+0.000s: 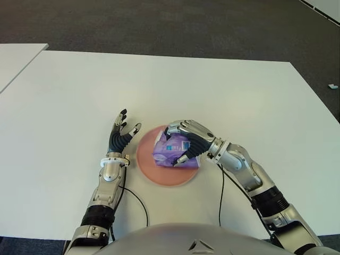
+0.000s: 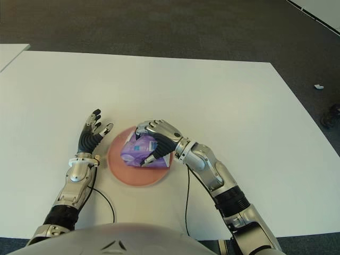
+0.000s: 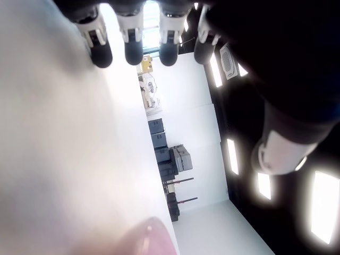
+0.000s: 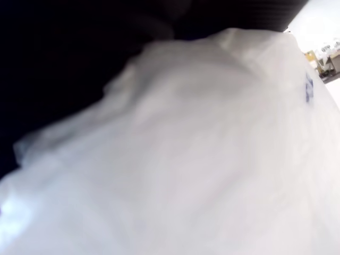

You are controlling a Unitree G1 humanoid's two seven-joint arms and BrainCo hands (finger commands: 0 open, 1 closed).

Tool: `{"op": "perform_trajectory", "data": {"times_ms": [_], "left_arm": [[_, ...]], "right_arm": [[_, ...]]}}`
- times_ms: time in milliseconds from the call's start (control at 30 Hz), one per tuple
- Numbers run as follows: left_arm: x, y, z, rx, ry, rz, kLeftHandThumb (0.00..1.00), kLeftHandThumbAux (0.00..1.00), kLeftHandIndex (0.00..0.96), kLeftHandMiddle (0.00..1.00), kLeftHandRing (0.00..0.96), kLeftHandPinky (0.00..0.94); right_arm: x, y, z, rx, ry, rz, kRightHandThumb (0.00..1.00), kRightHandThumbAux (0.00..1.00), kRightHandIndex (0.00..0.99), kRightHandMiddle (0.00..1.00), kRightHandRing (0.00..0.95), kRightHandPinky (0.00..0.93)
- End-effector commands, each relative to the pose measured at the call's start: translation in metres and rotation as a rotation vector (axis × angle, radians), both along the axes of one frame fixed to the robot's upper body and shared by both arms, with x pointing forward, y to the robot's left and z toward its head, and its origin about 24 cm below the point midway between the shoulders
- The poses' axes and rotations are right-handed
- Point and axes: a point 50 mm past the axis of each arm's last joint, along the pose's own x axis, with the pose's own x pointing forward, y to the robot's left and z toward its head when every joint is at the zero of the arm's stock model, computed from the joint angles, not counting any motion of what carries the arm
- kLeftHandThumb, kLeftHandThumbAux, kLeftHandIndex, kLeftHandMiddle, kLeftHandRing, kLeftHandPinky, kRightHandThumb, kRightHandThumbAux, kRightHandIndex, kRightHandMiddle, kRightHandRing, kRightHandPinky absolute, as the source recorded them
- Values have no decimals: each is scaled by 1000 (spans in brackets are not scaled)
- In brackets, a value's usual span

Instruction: Put the tissue paper into the plate.

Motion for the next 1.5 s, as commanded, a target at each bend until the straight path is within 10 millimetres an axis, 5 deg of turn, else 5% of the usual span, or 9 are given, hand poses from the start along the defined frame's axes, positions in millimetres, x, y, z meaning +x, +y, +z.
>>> {"op": "perform_trajectory", "data": {"times_ms": [33,567,700,767,833,933,1067,1500], "left_arm": [[-13,3,-19,5,109,21,9,624,0,0,0,0],[-14,4,-21,14,109,31,12,636,0,0,0,0],[-15,5,-21,13,111,34,13,644,0,0,0,0],[-15,5,-21,13,111,36,12,646,0,0,0,0],[-15,5,-21,14,112,38,11,647,0,0,0,0],[-15,6,-21,17,115,40,9,647,0,0,0,0],[-16,6,-22,19,115,39,9,643,0,0,0,0],[-17,7,-22,28,117,35,15,639,0,0,0,0]], "right_arm": [[-3,1,-8,-32,-7,9,749,707,442,842,833,831],[-4,8,-35,-12,62,20,742,708,441,796,797,786],[-5,9,-40,-32,106,64,711,710,429,721,715,674],[-5,10,-42,-81,124,96,453,621,294,382,352,307],[-5,11,-44,-137,120,118,330,588,202,243,207,157],[-6,11,-45,-205,92,137,154,559,70,96,71,51],[-7,11,-46,-249,54,150,34,527,14,20,14,10],[-14,10,-55,-211,32,140,0,486,0,0,0,0]]}}
